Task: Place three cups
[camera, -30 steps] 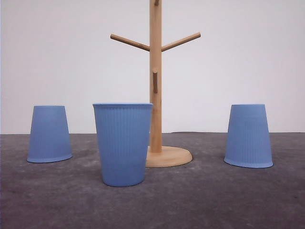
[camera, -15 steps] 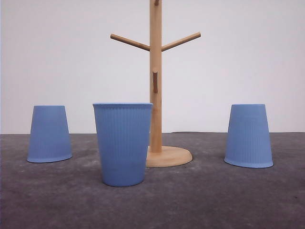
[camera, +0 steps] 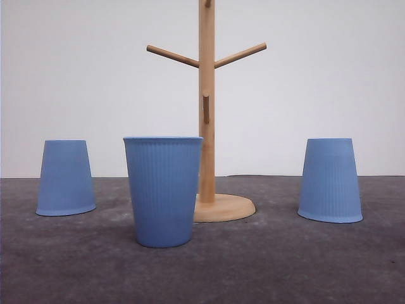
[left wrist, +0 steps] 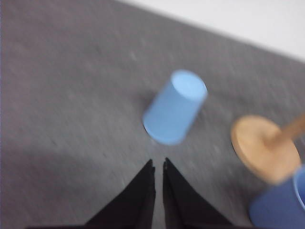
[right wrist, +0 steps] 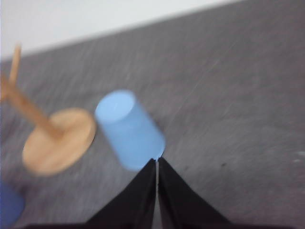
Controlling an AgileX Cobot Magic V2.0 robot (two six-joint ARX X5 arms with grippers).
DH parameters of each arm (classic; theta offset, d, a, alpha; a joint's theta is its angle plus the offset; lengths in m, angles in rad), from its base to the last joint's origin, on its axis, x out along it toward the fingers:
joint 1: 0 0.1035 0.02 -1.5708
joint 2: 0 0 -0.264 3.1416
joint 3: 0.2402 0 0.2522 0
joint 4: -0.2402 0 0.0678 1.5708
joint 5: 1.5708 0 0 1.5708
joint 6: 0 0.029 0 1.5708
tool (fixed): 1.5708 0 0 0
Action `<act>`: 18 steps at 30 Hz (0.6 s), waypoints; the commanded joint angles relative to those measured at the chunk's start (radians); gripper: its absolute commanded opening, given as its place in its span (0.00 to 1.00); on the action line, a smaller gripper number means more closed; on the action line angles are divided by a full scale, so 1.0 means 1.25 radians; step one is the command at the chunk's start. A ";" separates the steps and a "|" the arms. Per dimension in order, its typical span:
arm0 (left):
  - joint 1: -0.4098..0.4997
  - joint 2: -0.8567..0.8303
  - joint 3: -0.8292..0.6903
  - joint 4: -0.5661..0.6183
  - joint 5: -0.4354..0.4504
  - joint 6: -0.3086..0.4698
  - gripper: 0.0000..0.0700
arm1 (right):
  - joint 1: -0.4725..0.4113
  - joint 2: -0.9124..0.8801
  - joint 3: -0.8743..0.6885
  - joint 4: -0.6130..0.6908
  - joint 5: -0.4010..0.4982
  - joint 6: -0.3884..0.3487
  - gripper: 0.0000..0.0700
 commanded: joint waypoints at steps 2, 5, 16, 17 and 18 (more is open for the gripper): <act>0.000 0.053 0.044 -0.042 0.036 0.064 0.02 | -0.002 0.057 0.027 0.005 -0.048 -0.084 0.01; -0.009 0.112 0.079 -0.089 0.081 0.142 0.02 | -0.001 0.119 0.049 0.003 -0.085 -0.137 0.01; -0.221 0.219 0.172 -0.094 0.067 0.267 0.02 | 0.190 0.165 0.069 0.003 -0.022 -0.276 0.01; -0.228 0.223 0.175 -0.094 0.066 0.274 0.02 | 0.200 0.165 0.069 0.003 -0.023 -0.284 0.01; -0.234 0.225 0.177 -0.094 0.065 0.281 0.02 | 0.207 0.164 0.069 0.003 -0.024 -0.292 0.01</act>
